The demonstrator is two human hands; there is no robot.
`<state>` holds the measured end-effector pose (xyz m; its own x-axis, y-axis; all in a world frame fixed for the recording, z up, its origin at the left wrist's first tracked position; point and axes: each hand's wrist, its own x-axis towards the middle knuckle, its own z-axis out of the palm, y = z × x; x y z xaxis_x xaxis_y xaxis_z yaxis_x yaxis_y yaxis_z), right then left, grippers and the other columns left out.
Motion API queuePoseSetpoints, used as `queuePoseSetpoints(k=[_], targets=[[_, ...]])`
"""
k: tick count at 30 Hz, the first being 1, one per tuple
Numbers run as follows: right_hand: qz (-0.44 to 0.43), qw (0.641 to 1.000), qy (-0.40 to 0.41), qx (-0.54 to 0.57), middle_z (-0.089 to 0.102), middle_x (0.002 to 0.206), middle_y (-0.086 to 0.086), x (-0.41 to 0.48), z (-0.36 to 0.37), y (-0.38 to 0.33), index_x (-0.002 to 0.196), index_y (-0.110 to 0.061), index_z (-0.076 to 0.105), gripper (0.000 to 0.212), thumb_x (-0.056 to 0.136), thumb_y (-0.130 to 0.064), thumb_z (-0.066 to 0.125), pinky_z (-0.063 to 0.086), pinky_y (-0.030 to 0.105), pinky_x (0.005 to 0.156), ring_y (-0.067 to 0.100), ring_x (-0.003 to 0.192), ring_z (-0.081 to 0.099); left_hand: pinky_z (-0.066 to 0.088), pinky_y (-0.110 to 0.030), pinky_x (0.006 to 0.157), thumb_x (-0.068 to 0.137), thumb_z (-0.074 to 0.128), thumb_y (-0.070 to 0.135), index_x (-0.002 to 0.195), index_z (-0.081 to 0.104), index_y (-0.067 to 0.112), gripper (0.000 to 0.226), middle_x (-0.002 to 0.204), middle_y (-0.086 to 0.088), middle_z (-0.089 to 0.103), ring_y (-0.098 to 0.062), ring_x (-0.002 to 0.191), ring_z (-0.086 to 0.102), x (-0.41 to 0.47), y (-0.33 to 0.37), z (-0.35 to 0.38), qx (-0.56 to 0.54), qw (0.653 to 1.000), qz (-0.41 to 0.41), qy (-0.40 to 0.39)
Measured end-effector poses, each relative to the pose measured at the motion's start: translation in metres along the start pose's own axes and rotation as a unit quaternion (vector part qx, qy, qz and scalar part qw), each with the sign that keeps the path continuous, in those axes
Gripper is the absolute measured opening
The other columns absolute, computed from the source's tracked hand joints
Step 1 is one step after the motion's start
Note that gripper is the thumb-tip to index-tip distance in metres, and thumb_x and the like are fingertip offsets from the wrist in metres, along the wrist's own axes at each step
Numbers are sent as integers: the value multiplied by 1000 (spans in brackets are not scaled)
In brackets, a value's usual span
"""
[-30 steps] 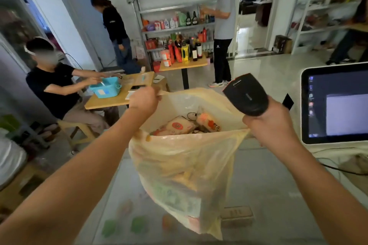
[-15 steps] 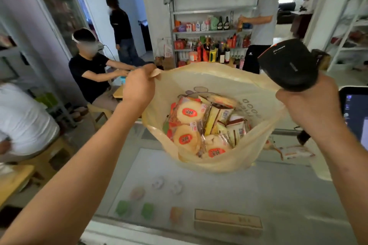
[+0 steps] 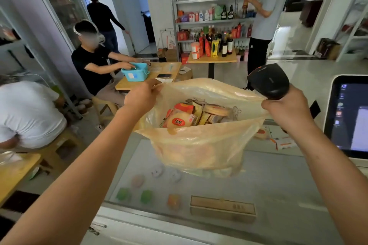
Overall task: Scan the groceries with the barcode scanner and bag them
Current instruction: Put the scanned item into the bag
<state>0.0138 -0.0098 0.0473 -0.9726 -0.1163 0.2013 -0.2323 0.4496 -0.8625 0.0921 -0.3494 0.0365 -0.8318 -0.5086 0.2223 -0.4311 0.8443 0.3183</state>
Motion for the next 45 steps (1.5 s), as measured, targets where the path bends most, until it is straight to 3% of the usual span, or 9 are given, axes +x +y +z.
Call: queuePoseSetpoints(k=[4, 13, 20, 25, 27, 30, 37, 40, 45], targets=[[-1, 999, -38, -12, 61, 80, -1, 0, 8, 15, 96, -21, 58, 29, 76, -3, 66, 40, 26, 60, 26, 78, 58, 54, -42, 86, 100, 50, 27, 132, 55, 29, 32, 121, -2, 66, -27, 107, 62, -6, -3, 9, 12, 1000, 9, 0], [-27, 994, -91, -55, 66, 94, 1, -17, 58, 45, 111, -23, 62, 39, 75, -10, 72, 48, 34, 80, 29, 94, 62, 54, -33, 81, 95, 53, 19, 100, 67, 26, 17, 95, 5, 65, -20, 90, 63, -43, -20, 65, 78, 989, 49, -120], [-107, 990, -89, -28, 73, 100, 5, -36, 76, 53, 121, -19, 63, 53, 72, -20, 81, 54, 38, 79, 29, 95, 67, 50, -38, 76, 101, 48, 28, 120, 62, 27, 24, 109, -7, 68, -31, 99, 64, -24, -10, 48, 9, 997, -20, 71], [-118, 989, -89, -23, 74, 98, 3, -52, 93, 65, 120, -20, 64, 50, 72, -21, 79, 56, 40, 78, 29, 94, 69, 24, -61, 116, 94, 33, 70, 149, 32, 43, 61, 161, -4, 23, -34, 148, 22, -22, 26, 82, -158, 967, 37, -195], [-123, 988, -87, -43, 74, 93, 1, -54, 99, 72, 120, -19, 63, 48, 76, -31, 80, 56, 35, 75, 25, 88, 70, 6, -67, 118, 96, 19, 70, 149, 29, 51, 57, 165, 8, 0, -37, 151, -3, -32, 40, 116, -20, 973, 75, -215], [-127, 983, -104, -86, 72, 91, -3, -59, 107, 72, 123, -21, 59, 54, 79, -49, 74, 53, 27, 72, 19, 83, 69, -2, -70, 116, 98, 19, 66, 147, 37, 49, 55, 163, 17, -8, -32, 151, -15, -30, 42, 135, -17, 979, 78, -187], [-117, 983, -95, -109, 71, 94, -3, -63, 123, 52, 130, -25, 55, 53, 83, -44, 71, 47, 24, 70, 20, 85, 67, 2, -66, 118, 101, 28, 59, 142, 48, 45, 48, 165, 13, 3, -27, 152, -5, 5, 37, 128, -9, 959, 154, -238], [-53, 988, -108, -96, 72, 97, 2, -44, 110, 60, 120, -25, 61, 49, 74, -23, 76, 53, 35, 76, 28, 93, 67, 24, -55, 117, 100, 30, 61, 142, 45, 48, 46, 157, 4, 35, -26, 146, 28, 9, 38, 111, -127, 947, 181, -233], [0, 992, -112, -55, 63, 88, -1, -27, 87, 60, 110, -22, 63, 36, 76, -14, 73, 46, 31, 75, 26, 90, 61, 43, -39, 104, 102, 48, 42, 130, 55, 32, 31, 138, 2, 51, -20, 128, 49, -12, 8, 111, -332, 942, 41, -12]])
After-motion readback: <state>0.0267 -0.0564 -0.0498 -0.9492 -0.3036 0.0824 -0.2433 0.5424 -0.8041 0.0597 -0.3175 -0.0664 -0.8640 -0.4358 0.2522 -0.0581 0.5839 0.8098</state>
